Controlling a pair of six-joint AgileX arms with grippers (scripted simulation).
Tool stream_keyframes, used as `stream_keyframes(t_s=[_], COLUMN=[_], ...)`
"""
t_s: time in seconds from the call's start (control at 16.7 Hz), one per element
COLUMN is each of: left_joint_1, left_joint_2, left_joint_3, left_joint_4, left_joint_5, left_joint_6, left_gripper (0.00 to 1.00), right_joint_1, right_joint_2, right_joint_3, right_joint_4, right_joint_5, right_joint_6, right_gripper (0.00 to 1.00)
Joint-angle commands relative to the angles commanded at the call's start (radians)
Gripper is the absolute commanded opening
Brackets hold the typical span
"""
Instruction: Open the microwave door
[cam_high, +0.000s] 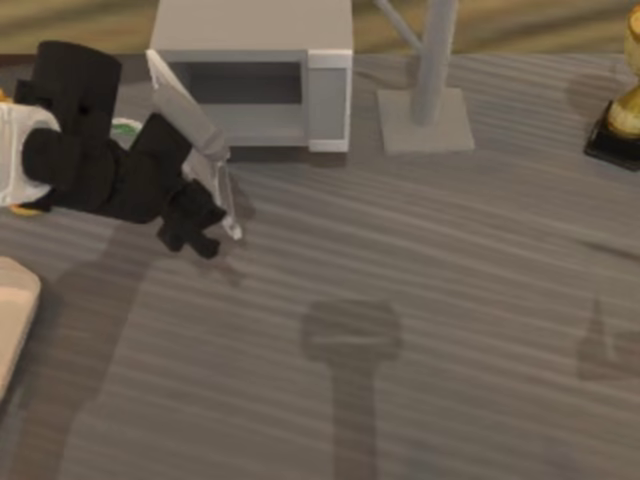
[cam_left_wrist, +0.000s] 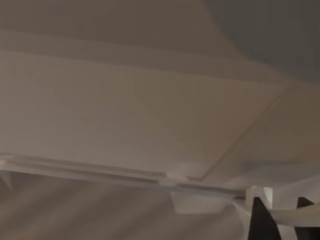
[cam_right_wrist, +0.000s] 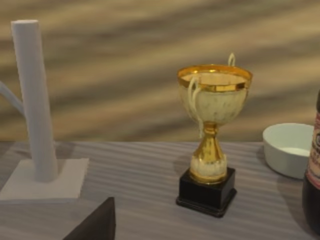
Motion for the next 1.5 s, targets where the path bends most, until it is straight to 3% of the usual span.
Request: stream_keyframes(t_s=[0.48,1.14,1.5], left_joint_1=[0.0,0.048,0.049], left_joint_2=[0.0,0.005,0.005], left_joint_3=[0.0,0.016,0.016], left_joint_4=[0.0,-0.066,-0.066], left_joint_5=[0.0,0.068,0.069], left_joint_6=[0.0,0.122,0.123], left_gripper=[0.0,0.0,0.0], right_joint_1=[0.0,0.0,0.0], right_joint_2=[0.0,0.0,0.0], right_joint_3=[0.0,0.0,0.0], right_joint_4=[0.0,0.0,0.0], right_joint_5=[0.0,0.0,0.0], right_joint_6=[0.0,0.0,0.0], right_gripper=[1.0,1.0,1.0])
